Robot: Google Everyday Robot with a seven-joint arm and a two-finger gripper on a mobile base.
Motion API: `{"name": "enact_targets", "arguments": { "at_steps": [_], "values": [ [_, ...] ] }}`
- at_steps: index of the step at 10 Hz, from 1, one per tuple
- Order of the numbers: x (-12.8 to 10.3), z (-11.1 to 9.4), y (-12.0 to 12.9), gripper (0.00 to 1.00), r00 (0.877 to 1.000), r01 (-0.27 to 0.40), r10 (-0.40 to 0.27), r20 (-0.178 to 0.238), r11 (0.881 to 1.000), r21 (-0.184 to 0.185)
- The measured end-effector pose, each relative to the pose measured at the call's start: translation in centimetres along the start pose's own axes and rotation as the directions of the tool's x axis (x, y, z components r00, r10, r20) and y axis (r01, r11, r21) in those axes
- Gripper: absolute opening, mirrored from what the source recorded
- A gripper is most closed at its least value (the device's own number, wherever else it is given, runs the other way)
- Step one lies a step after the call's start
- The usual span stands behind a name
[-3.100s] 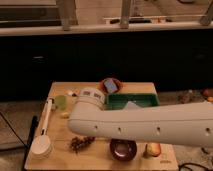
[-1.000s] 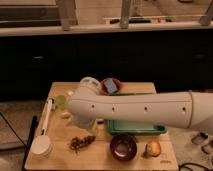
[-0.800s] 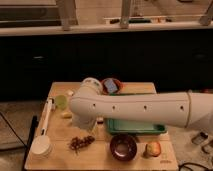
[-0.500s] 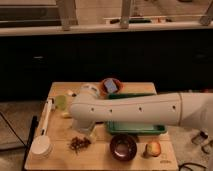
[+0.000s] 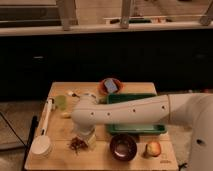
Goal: Place grapes in plastic cup
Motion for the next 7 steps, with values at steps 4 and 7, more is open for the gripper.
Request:
{"name": "enact_targets", "arguments": {
  "at_steps": [4, 7],
  "values": [
    [1.2, 3.4, 1.0, 0.80, 0.992, -0.129, 0.129, -0.009, 0.992, -0.006],
    [1.9, 5.8, 2.3, 0.80, 0.979, -0.201, 0.201, 0.020, 0.979, -0.011]
  ]
}}
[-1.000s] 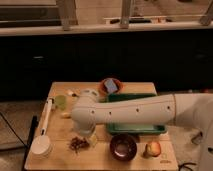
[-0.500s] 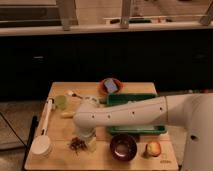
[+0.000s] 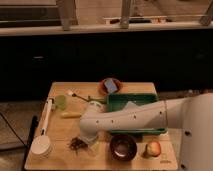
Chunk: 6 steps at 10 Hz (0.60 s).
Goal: Place grapes in plastic cup
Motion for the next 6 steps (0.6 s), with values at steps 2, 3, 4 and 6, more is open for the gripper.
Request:
{"name": "enact_targets", "arguments": {
  "at_steps": [2, 3, 4, 6],
  "values": [
    [0.1, 1.2, 0.6, 0.80, 0.999, -0.032, 0.033, 0.038, 0.999, -0.013],
    [0.1, 1.4, 0.7, 0.80, 0.998, -0.041, 0.041, 0.049, 0.999, -0.017],
    [0.1, 1.8, 0.9, 0.80, 0.996, -0.053, 0.055, 0.064, 0.998, -0.022],
    [0.1, 2.1, 1.1, 0.80, 0.994, -0.067, 0.069, 0.079, 0.997, -0.029]
  ]
}}
